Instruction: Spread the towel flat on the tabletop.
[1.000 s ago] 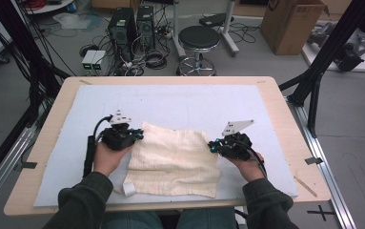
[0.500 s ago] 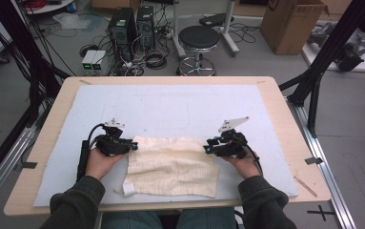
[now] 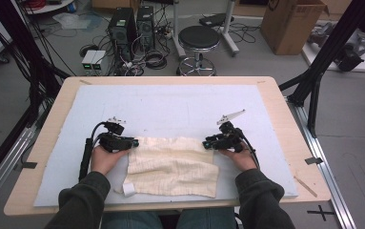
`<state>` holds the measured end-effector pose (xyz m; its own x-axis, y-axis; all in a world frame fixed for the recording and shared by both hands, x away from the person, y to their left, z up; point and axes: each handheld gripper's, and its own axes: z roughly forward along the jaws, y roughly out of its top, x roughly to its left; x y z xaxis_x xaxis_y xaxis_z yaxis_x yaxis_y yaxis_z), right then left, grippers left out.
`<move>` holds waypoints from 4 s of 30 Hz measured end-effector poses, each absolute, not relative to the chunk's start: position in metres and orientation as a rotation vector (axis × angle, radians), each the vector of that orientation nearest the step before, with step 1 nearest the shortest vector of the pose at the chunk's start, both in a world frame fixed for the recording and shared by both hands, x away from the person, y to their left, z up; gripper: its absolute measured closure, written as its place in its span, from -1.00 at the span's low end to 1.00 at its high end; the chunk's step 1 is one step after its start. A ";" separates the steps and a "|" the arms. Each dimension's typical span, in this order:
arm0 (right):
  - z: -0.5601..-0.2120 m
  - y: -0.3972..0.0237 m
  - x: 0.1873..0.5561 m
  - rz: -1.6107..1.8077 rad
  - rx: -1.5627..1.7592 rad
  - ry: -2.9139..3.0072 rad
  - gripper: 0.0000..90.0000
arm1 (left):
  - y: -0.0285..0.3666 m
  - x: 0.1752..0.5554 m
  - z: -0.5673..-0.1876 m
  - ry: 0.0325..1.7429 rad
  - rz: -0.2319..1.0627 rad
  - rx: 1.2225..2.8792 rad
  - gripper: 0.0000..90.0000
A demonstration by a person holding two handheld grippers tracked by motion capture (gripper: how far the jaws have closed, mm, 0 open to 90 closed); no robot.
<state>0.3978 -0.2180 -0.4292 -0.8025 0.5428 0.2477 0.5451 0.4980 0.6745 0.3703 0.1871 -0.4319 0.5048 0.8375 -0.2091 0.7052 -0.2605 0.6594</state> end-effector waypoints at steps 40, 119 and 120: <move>-0.397 -0.214 0.460 -1.304 -1.153 -2.902 0.34 | 0.198 0.417 -0.408 1.197 0.444 1.806 0.43; -0.436 -0.216 0.286 -1.192 -0.359 -2.822 0.40 | 0.194 0.253 -0.440 0.535 0.127 2.198 0.29; -0.436 -0.216 0.286 -1.192 -0.359 -2.822 0.40 | 0.193 0.253 -0.441 0.542 0.127 2.203 0.29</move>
<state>0.2864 -0.2156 -0.4358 -0.9712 0.1911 0.1420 0.2351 0.6745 0.6998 0.2532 0.1930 -0.4414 0.9014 0.4228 -0.0934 0.3377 -0.5514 0.7629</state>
